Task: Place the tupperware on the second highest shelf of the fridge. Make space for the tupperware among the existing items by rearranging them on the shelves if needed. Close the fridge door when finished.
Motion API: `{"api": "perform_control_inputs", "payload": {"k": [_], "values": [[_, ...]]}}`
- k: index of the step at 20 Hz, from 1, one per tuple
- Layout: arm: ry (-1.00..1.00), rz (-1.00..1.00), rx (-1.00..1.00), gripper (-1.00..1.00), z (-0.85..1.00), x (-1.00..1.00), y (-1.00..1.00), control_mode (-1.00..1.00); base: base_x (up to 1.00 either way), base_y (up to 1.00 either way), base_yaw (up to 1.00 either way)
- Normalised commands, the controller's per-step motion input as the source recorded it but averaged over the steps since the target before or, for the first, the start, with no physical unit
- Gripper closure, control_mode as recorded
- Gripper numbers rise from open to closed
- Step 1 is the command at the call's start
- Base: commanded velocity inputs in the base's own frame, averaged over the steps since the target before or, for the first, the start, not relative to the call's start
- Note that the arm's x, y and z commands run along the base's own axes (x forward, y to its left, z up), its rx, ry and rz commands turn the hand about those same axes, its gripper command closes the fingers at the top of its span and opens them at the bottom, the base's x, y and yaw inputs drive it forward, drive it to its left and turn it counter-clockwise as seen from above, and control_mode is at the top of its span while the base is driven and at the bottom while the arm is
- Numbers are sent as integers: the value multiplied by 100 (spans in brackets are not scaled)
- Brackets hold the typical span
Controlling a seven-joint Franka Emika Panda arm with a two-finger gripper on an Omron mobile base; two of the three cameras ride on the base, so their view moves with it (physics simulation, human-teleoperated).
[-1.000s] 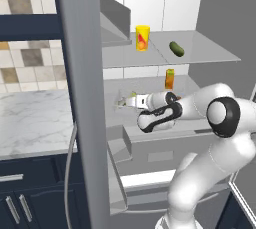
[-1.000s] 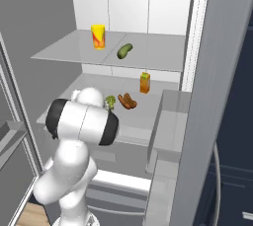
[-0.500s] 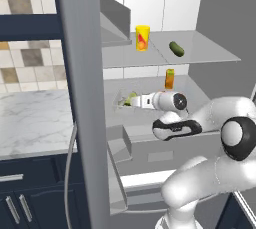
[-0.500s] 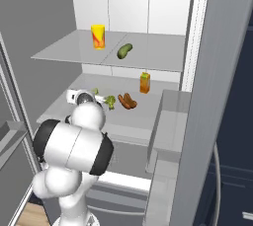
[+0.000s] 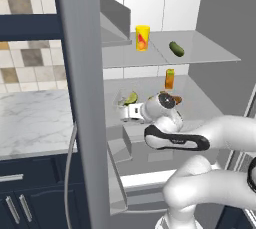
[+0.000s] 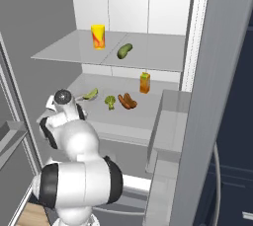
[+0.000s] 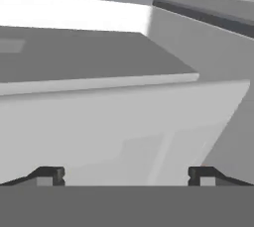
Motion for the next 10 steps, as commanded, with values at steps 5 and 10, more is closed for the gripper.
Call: {"api": "perform_control_inputs", "payload": {"k": [5,10], "values": [[54,-14,12,-100,100,-11,-39,-100,0,0,0],[24,-35,19,-100,23,-31,-8,-100,0,0,0]]}}
